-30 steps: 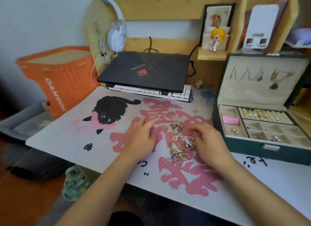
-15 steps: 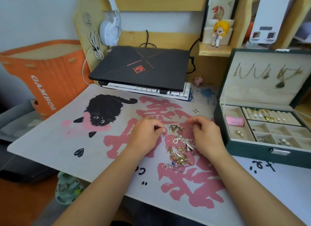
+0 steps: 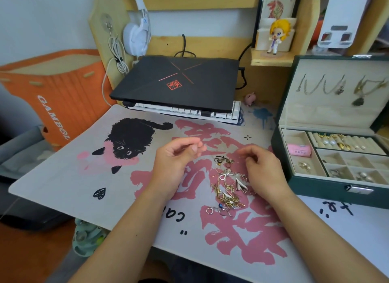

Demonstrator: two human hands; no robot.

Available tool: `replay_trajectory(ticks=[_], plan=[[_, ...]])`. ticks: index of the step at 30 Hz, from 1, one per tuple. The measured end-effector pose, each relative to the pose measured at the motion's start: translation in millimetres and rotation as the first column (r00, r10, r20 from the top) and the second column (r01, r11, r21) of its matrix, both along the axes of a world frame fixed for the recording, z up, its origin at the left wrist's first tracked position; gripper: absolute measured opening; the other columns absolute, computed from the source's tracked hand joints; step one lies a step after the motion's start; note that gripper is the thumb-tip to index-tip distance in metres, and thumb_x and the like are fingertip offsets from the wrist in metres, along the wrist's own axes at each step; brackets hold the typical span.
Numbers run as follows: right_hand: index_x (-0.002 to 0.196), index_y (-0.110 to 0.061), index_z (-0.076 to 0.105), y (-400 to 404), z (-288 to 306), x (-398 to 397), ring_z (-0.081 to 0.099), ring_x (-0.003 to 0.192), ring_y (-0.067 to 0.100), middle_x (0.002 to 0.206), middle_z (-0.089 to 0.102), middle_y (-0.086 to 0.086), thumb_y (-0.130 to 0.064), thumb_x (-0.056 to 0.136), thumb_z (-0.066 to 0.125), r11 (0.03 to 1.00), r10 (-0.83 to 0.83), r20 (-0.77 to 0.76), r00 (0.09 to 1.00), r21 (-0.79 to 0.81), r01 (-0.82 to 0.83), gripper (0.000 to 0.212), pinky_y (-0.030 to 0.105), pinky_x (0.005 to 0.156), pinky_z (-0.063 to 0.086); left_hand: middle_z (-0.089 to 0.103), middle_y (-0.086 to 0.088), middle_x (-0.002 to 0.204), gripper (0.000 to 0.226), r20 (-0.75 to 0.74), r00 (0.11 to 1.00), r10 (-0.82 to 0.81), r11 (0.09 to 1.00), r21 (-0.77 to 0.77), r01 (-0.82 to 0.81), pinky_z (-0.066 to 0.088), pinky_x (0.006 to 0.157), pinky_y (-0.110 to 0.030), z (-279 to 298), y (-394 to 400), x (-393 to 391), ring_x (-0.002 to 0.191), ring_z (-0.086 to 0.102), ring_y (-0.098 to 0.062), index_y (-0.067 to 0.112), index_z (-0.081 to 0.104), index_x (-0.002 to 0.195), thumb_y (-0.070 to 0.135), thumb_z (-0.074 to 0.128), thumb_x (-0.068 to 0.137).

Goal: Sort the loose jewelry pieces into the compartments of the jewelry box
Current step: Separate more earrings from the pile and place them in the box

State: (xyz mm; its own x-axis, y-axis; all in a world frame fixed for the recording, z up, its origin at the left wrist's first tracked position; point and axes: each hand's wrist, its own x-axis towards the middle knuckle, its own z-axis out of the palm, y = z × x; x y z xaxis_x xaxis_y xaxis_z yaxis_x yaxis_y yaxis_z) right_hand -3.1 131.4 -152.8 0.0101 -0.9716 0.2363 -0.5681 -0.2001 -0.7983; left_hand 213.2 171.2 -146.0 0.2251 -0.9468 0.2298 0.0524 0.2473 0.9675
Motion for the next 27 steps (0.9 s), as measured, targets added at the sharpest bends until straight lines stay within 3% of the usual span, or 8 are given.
replay_trajectory(ticks=[5, 9, 13, 16, 18, 24, 27], plan=[[0.108, -0.017, 0.074, 0, 0, -1, 0.063, 0.101, 0.014, 0.106, 0.070, -0.004, 0.002, 0.095, 0.047, 1.000, 0.004, -0.004, 1.000, 0.008, -0.004, 0.036, 0.027, 0.090, 0.049, 0.070, -0.014, 0.096, 0.026, -0.230, 0.969, -0.090, 0.995, 0.014, 0.096, 0.058, 0.093, -0.049, -1, -4, 1, 0.088, 0.073, -0.030, 0.009, 0.074, 0.101, -0.004, 0.052, 0.102], [0.106, -0.017, 0.074, -1, -1, -2, 0.062, 0.103, 0.013, 0.110, 0.070, -0.004, 0.004, 0.095, 0.046, 1.000, 0.020, -0.016, 1.000, 0.008, -0.020, 0.038, 0.027, 0.093, 0.048, 0.065, -0.010, 0.088, 0.025, -0.342, 0.929, -0.141, 0.986, 0.040, 0.165, 0.058, 0.074, -0.037, 1, -6, 3, 0.070, 0.063, -0.022, 0.005, 0.068, 0.104, -0.006, 0.046, 0.102], [0.091, -0.022, 0.073, 1, 4, -3, 0.059, 0.095, 0.015, 0.106, 0.067, -0.004, 0.011, 0.092, 0.042, 0.999, 0.028, -0.009, 1.000, 0.017, -0.028, 0.045, 0.024, 0.086, 0.043, 0.065, -0.007, 0.082, 0.028, -0.349, 0.931, -0.106, 0.988, 0.068, 0.138, 0.038, 0.051, -0.025, -1, -8, 3, 0.057, 0.046, -0.016, 0.004, 0.068, 0.105, -0.008, 0.043, 0.101], [0.084, -0.019, 0.073, 6, 8, -7, 0.055, 0.100, 0.014, 0.100, 0.061, -0.007, 0.014, 0.090, 0.041, 0.998, 0.066, -0.080, 0.995, 0.006, -0.066, 0.046, 0.019, 0.084, 0.036, 0.066, -0.004, 0.080, 0.029, -0.315, 0.945, -0.092, 0.988, 0.090, 0.126, 0.031, 0.046, -0.022, -2, -9, 4, 0.051, 0.039, -0.013, 0.004, 0.068, 0.106, -0.009, 0.044, 0.101], [0.081, -0.021, 0.074, 9, 7, -8, 0.055, 0.102, 0.016, 0.103, 0.061, -0.004, 0.013, 0.090, 0.041, 0.994, 0.105, -0.111, 0.988, 0.004, -0.105, 0.048, 0.024, 0.087, 0.039, 0.068, -0.003, 0.082, 0.029, -0.263, 0.961, -0.088, 0.988, 0.099, 0.118, 0.029, 0.045, -0.022, -2, -9, 5, 0.046, 0.037, -0.011, 0.005, 0.069, 0.108, -0.007, 0.044, 0.101], [0.099, -0.029, 0.075, 0, 6, 6, 0.053, 0.113, 0.018, 0.108, 0.060, -0.006, -0.007, 0.101, 0.050, 0.980, 0.188, -0.187, 0.964, -0.024, -0.196, 0.034, 0.037, 0.101, 0.045, 0.068, -0.007, 0.089, 0.028, -0.218, 0.973, -0.079, 0.990, 0.099, 0.103, 0.027, 0.041, -0.021, -5, -11, 4, 0.040, 0.031, -0.010, 0.002, 0.069, 0.110, -0.007, 0.043, 0.102], [0.107, -0.030, 0.076, -20, 12, 17, 0.049, 0.117, 0.020, 0.111, 0.059, -0.007, -0.016, 0.101, 0.055, 0.963, 0.254, -0.307, 0.917, -0.013, -0.271, 0.026, 0.040, 0.103, 0.044, 0.069, -0.008, 0.090, 0.027, -0.263, 0.962, -0.080, 0.989, 0.102, 0.110, 0.026, 0.040, -0.021, -4, -12, 4, 0.039, 0.030, -0.009, 0.002, 0.068, 0.111, -0.007, 0.044, 0.103]])
